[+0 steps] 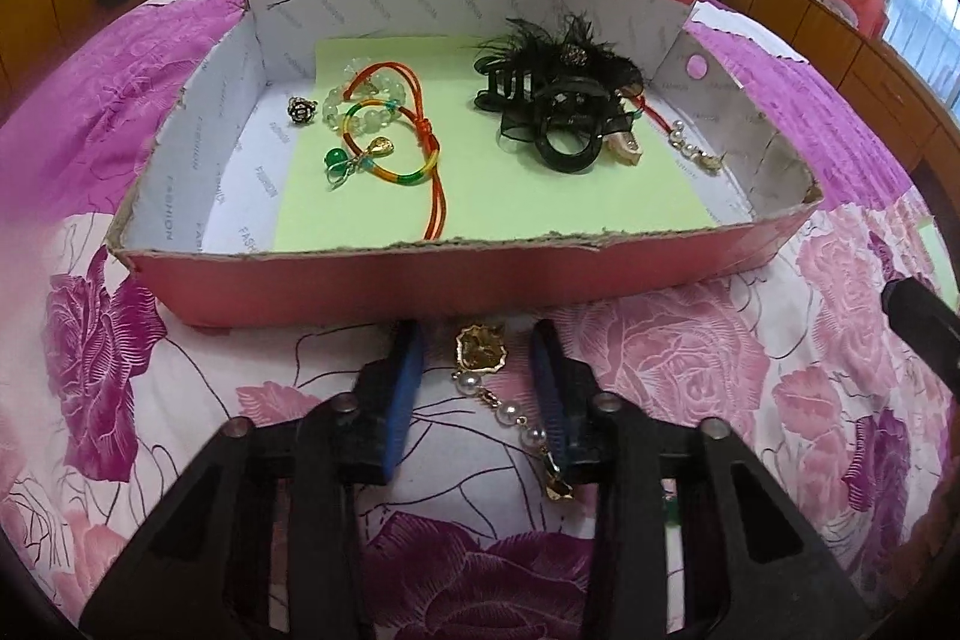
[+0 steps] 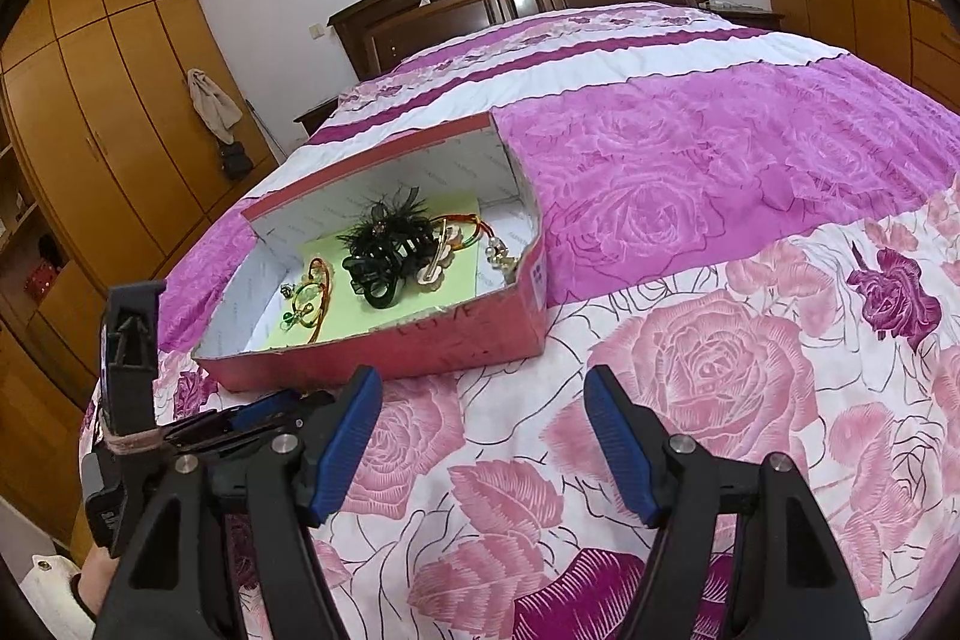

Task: Organize jewelry
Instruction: 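Grasp the gold pearl-chain pendant with the left tool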

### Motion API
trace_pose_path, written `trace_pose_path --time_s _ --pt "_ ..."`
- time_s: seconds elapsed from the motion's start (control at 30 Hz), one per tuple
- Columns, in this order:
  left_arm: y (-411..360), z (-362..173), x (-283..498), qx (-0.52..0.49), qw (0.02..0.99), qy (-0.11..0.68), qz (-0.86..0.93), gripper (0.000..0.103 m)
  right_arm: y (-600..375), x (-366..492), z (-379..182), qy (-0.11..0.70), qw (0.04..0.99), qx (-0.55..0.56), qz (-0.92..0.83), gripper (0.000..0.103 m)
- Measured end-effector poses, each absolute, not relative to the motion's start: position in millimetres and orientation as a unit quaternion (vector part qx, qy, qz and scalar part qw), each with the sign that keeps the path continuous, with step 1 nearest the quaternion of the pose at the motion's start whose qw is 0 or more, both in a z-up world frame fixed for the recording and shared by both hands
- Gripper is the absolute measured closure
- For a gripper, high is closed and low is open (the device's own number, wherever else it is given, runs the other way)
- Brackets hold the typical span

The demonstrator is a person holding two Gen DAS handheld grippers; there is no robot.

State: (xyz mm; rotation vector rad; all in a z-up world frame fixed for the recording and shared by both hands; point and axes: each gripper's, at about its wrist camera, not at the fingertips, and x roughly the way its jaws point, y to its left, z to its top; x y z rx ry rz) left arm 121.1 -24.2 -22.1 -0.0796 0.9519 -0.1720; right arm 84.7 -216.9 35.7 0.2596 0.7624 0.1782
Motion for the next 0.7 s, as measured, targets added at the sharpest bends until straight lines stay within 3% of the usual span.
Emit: trace_pose_path --time_s 0.1,0.7 --pt "-24 -23 120 -0.039 0.884 0.458 -0.082 0.093 -217 84 36 0.371 0.916 0.126 0.086 0.031" --pt "6 16 78 -0.059 0.909 0.404 -0.085 0.093 -189 68 37 0.382 0.913 0.102 0.105 0.031"
